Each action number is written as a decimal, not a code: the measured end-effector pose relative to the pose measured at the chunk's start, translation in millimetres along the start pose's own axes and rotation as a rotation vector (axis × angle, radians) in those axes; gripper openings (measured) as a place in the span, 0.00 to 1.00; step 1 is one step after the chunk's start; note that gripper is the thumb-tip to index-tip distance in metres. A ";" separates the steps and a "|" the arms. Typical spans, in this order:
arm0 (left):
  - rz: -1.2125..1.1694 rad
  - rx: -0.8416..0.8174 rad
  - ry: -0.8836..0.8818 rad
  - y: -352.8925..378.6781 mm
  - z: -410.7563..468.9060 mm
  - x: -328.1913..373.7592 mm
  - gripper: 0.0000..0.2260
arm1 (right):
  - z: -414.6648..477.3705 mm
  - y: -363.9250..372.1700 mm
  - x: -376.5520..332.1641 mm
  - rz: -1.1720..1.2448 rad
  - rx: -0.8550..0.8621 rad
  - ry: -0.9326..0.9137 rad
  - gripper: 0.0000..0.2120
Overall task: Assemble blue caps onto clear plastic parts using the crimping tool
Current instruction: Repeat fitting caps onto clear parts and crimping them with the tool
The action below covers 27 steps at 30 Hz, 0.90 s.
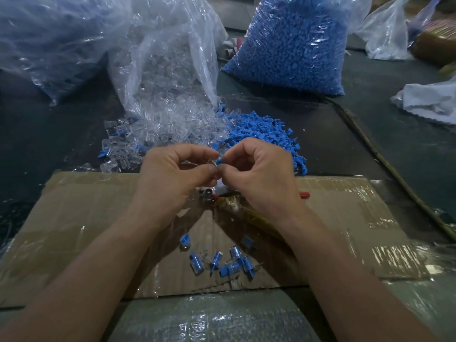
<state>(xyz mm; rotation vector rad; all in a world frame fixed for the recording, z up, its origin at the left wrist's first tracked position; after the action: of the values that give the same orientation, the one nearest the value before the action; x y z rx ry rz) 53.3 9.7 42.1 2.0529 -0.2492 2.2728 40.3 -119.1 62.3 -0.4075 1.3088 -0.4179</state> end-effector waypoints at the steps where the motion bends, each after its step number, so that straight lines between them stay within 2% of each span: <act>1: -0.017 -0.005 -0.008 -0.1 0.5 -0.7 0.09 | 0.2 1.1 0.7 0.013 -0.012 0.001 0.07; 5: -0.126 -0.025 -0.060 -1.7 1.6 -4.1 0.08 | 1.0 -0.8 2.4 0.041 -0.041 -0.015 0.10; 8: -0.182 -0.059 -0.077 -0.2 1.7 -3.9 0.06 | 1.8 1.4 5.5 0.180 -0.098 0.018 0.14; 11: -0.242 -0.076 -0.094 0.3 2.7 -4.9 0.06 | 0.9 2.8 2.0 0.276 -0.096 -0.035 0.13; 21: -0.272 -0.096 -0.128 1.2 3.2 -8.5 0.09 | -0.8 1.1 -3.3 0.244 -0.079 -0.146 0.10; 27: -0.274 -0.091 -0.152 1.9 2.5 -8.5 0.08 | -0.5 1.9 -3.6 0.235 -0.154 -0.170 0.14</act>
<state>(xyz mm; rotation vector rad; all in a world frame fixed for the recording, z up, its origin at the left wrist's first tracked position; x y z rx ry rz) 56.4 8.0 33.7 2.0701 -0.0718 1.9173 39.1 -115.6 64.2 -0.4026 1.2092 -0.0835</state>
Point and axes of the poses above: each hand's wrist, its own z-axis towards the middle knuckle, its own y-axis out of the palm, x = y × z, the point moved 7 cm from there along z, towards the middle knuckle, and after that the axes turned 3 degrees about -x, right-handed, at the moved point
